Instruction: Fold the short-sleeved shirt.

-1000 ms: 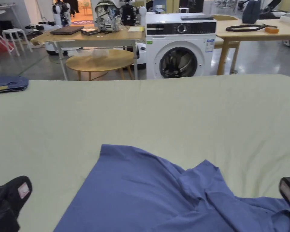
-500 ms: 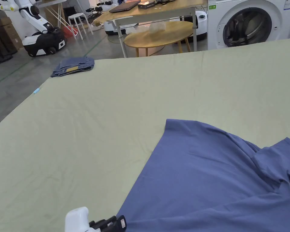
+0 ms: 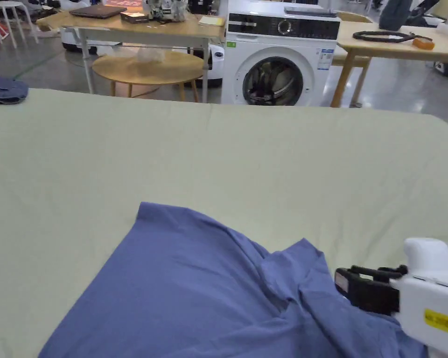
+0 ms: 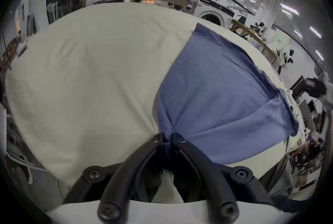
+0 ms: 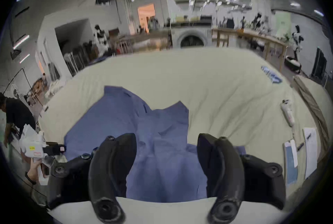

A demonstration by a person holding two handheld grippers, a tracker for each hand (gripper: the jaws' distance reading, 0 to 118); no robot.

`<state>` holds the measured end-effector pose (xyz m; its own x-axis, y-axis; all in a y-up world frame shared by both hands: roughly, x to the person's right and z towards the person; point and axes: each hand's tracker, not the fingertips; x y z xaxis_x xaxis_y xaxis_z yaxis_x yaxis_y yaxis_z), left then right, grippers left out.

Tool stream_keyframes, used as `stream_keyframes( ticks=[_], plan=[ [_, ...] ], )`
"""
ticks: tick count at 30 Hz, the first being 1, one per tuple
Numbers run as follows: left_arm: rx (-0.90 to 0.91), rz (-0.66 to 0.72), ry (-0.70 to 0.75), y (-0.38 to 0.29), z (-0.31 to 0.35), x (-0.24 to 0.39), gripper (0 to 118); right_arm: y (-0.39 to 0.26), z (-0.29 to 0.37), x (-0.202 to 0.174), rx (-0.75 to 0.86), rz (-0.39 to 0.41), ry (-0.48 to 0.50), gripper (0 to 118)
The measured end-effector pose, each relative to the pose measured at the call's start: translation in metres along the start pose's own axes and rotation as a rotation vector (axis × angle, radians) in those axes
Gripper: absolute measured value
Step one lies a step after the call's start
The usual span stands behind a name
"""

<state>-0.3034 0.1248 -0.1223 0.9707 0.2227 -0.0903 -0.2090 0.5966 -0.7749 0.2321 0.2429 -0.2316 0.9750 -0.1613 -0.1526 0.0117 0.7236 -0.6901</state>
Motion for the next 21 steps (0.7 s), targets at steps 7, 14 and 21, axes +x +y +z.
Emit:
stream_keyframes(
  ticks=[7,14,21],
  plan=[
    [0.013,-0.006,0.009,-0.004,0.001,-0.009,3,0.042,-0.154,0.057,-0.309,-0.177,-0.094,72],
    [0.028,0.033,0.003,-0.007,0.001,-0.01,3,0.029,-0.167,0.026,-0.312,0.0,-0.223,29],
    [0.106,0.095,-0.063,-0.008,0.021,-0.012,3,0.038,-0.118,0.036,-0.176,-0.105,-0.129,0]
  ],
)
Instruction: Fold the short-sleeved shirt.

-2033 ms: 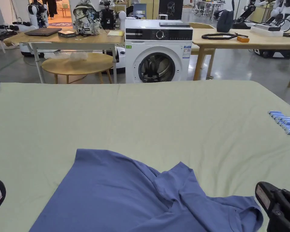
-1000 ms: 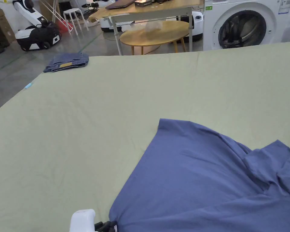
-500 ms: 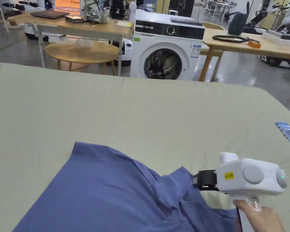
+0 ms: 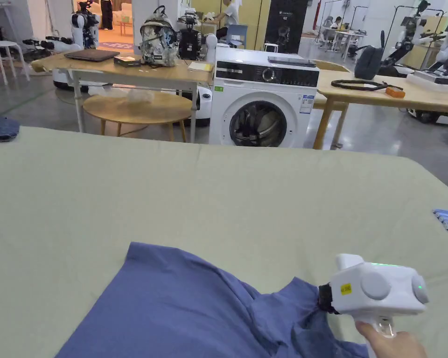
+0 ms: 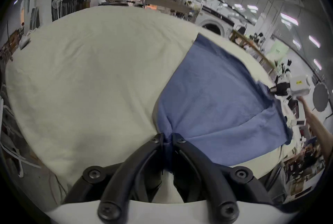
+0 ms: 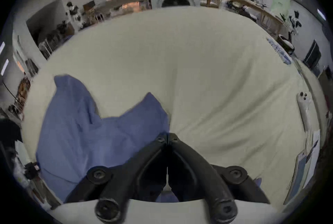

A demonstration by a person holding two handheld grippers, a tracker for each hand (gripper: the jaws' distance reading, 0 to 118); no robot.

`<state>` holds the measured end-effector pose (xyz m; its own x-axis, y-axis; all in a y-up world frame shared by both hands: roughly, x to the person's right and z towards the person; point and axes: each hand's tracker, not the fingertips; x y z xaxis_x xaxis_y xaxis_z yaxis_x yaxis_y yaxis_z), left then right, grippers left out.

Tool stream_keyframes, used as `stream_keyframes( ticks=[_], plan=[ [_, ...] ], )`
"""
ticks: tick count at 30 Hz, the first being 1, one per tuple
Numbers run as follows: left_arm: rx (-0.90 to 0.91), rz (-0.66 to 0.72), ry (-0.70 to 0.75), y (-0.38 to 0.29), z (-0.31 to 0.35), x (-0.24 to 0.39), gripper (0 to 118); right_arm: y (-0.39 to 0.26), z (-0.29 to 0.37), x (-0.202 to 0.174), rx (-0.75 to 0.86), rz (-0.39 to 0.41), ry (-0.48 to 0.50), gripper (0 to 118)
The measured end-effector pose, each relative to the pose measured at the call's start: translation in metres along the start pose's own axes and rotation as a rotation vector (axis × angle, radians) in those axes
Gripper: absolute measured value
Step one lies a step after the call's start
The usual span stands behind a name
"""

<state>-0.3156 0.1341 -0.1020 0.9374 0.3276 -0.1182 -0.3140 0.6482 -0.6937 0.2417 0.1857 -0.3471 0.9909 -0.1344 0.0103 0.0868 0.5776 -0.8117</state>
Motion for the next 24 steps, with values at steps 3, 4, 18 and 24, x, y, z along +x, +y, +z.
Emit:
stream_keyframes(
  ticks=[3,4,18,24],
  plan=[
    [0.152,0.007,-0.041,0.017,0.036,0.011,3,0.008,0.041,0.014,0.121,-0.003,0.063,0],
    [0.196,0.016,-0.076,0.028,0.049,0.016,3,0.01,0.063,0.017,0.166,0.001,0.084,0],
    [0.626,-0.342,-0.25,0.293,0.133,0.13,1,0.136,0.325,0.02,0.68,0.115,-0.048,0],
    [0.651,-0.359,-0.21,0.411,0.129,0.156,1,0.22,0.356,0.0,0.756,0.14,-0.186,0]
  ],
)
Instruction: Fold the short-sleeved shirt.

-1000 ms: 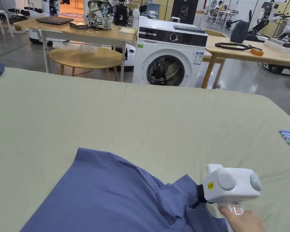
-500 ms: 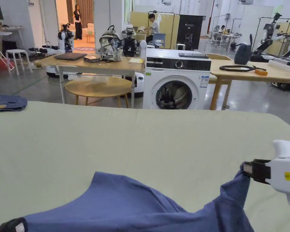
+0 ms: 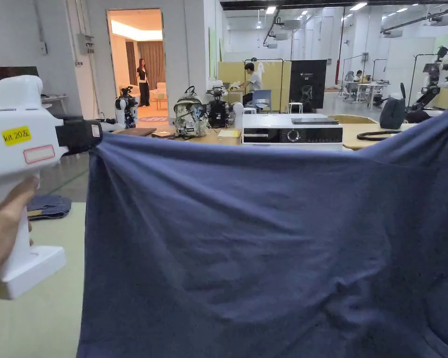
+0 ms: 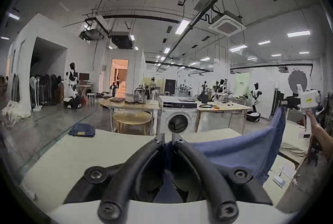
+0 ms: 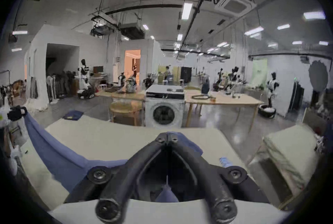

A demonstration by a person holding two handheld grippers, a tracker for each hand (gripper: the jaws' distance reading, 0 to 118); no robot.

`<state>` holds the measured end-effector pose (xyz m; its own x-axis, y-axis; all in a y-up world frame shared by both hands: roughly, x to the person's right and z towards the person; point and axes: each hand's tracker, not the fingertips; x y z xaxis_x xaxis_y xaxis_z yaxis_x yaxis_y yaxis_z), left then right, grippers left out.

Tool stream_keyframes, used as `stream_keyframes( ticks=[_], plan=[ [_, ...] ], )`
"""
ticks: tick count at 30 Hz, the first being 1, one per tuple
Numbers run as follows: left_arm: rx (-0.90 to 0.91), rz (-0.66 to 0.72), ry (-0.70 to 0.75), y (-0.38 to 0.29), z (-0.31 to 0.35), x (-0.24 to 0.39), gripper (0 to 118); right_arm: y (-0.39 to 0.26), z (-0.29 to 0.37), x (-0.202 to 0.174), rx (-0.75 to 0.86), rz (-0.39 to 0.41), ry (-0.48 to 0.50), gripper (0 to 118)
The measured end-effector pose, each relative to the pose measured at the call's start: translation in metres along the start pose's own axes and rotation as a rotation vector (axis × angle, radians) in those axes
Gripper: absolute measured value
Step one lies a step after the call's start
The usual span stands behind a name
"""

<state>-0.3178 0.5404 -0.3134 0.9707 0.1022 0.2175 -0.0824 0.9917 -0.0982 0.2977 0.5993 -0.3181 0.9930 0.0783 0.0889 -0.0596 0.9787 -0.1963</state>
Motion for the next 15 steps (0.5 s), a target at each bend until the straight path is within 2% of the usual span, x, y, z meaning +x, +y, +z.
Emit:
stream_keyframes(
  ticks=[1,4,5,10,15],
  plan=[
    [0.008,-0.001,0.008,0.012,-0.009,-0.002,1,0.011,0.01,-0.013,0.031,0.005,-0.089,0],
    [0.025,0.013,0.051,0.041,-0.029,0.0,1,0.044,-0.004,-0.029,0.071,-0.04,-0.055,0],
    [0.035,0.0,0.082,0.048,-0.035,0.001,1,0.055,-0.038,-0.014,0.082,-0.073,-0.023,0],
    [0.042,-0.054,0.131,0.083,-0.06,0.004,1,0.107,-0.073,-0.025,0.138,-0.119,-0.009,0],
    [0.061,-0.036,0.14,0.094,-0.084,-0.01,1,0.138,-0.087,-0.046,0.163,-0.055,-0.032,0]
  ],
)
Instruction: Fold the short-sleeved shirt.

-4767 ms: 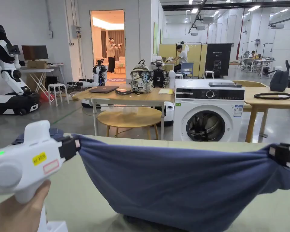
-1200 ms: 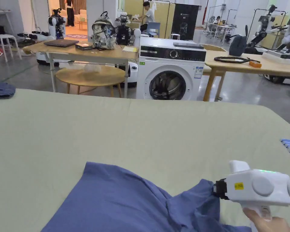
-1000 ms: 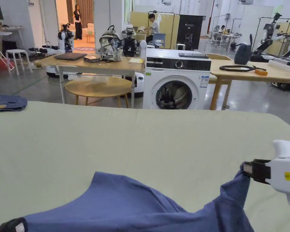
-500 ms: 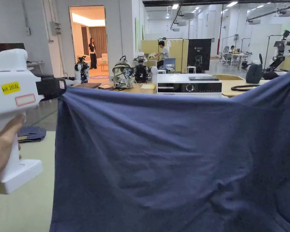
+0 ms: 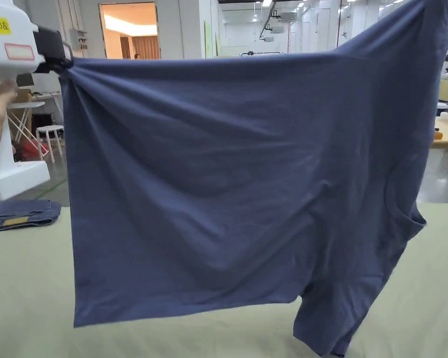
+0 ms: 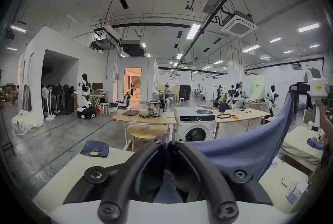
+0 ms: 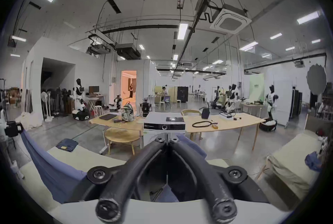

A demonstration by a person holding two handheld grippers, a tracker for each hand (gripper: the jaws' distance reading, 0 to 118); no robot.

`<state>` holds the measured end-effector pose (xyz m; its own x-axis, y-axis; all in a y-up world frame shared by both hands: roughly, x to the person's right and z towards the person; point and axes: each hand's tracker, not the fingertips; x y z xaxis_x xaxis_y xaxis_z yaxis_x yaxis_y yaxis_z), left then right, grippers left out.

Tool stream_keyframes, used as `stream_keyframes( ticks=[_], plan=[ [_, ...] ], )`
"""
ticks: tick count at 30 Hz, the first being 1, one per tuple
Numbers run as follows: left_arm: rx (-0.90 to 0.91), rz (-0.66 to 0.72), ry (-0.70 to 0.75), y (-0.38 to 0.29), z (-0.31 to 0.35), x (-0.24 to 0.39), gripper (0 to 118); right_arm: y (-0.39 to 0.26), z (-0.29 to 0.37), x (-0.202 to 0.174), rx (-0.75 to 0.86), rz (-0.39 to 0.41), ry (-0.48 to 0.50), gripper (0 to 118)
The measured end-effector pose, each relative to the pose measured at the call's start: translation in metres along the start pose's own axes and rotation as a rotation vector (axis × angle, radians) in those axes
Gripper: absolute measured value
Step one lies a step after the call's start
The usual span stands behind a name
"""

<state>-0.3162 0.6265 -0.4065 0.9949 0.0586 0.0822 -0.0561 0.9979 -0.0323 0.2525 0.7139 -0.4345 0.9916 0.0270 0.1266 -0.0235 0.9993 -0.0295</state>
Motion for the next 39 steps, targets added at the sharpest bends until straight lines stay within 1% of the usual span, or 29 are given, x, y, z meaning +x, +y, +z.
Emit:
stream_keyframes(
  ticks=[1,2,3,4,5,6,8,10,12,15,16,17,21,24,28,29,30,32,33,34,36,38,39],
  plan=[
    [0.002,0.033,-0.006,0.001,-0.005,-0.003,1,0.006,-0.004,-0.002,-0.001,0.002,0.0,0],
    [-0.001,0.032,-0.009,0.003,-0.01,-0.004,1,0.015,-0.025,0.003,-0.002,-0.003,0.015,0],
    [0.003,0.023,0.001,0.001,-0.005,0.007,1,0.023,-0.036,0.003,0.004,-0.007,0.005,0],
    [0.003,0.009,0.019,0.0,-0.007,0.01,1,0.025,-0.038,0.003,0.021,-0.027,0.019,0],
    [-0.002,-0.021,0.034,0.0,-0.01,0.013,1,0.026,-0.039,0.0,0.023,-0.028,0.021,0],
    [-0.01,-0.023,0.026,-0.003,-0.014,0.015,1,0.025,-0.037,-0.003,0.028,-0.024,0.035,0],
    [-0.02,-0.024,0.023,-0.012,-0.019,0.017,1,0.023,-0.045,-0.008,0.02,0.021,0.024,0],
    [-0.037,-0.008,0.018,-0.028,-0.024,0.018,1,0.009,-0.046,-0.014,0.006,0.032,0.027,0],
    [-0.076,0.004,0.017,-0.051,-0.028,0.019,1,-0.009,-0.051,-0.014,-0.018,0.016,0.053,0],
    [-0.136,0.001,0.006,-0.086,-0.034,0.012,1,-0.039,-0.049,-0.015,-0.056,0.015,0.08,0],
    [-0.102,0.001,-0.005,-0.095,-0.03,0.011,1,-0.048,-0.045,-0.013,-0.059,0.018,0.083,0],
    [-0.118,0.008,-0.019,-0.103,-0.025,0.011,1,-0.055,-0.041,-0.011,-0.059,0.014,0.083,0],
    [-0.123,0.052,-0.043,-0.123,-0.007,-0.013,1,-0.074,-0.001,0.0,-0.066,-0.027,0.109,0],
    [-0.136,0.056,-0.059,-0.139,0.03,-0.01,1,-0.086,0.02,0.013,-0.068,-0.038,0.121,0],
    [-0.137,0.068,-0.084,-0.165,0.073,-0.011,1,-0.115,0.089,0.012,-0.065,-0.017,0.14,0],
    [-0.131,0.067,-0.093,-0.17,0.084,-0.011,1,-0.121,0.101,0.014,-0.074,-0.008,0.15,0],
    [-0.142,0.065,-0.099,-0.175,0.096,-0.012,1,-0.13,0.099,0.02,-0.071,-0.012,0.151,0],
    [-0.133,0.085,-0.117,-0.187,0.134,-0.01,1,-0.148,0.123,0.028,-0.082,-0.012,0.174,0],
    [-0.135,0.1,-0.127,-0.193,0.148,-0.012,1,-0.16,0.138,0.032,-0.083,-0.026,0.182,0],
    [-0.132,0.118,-0.135,-0.2,0.162,-0.015,1,-0.173,0.154,0.033,-0.098,-0.039,0.221,0],
    [-0.132,0.141,-0.139,-0.219,0.182,-0.019,1,-0.201,0.181,0.041,-0.107,-0.059,0.232,0],
    [-0.137,0.147,-0.138,-0.24,0.206,-0.02,1,-0.233,0.211,0.051,-0.127,-0.099,0.269,0],
    [-0.145,0.148,-0.13,-0.255,0.224,-0.014,1,-0.252,0.225,0.055,-0.149,-0.124,0.27,0]
  ],
)
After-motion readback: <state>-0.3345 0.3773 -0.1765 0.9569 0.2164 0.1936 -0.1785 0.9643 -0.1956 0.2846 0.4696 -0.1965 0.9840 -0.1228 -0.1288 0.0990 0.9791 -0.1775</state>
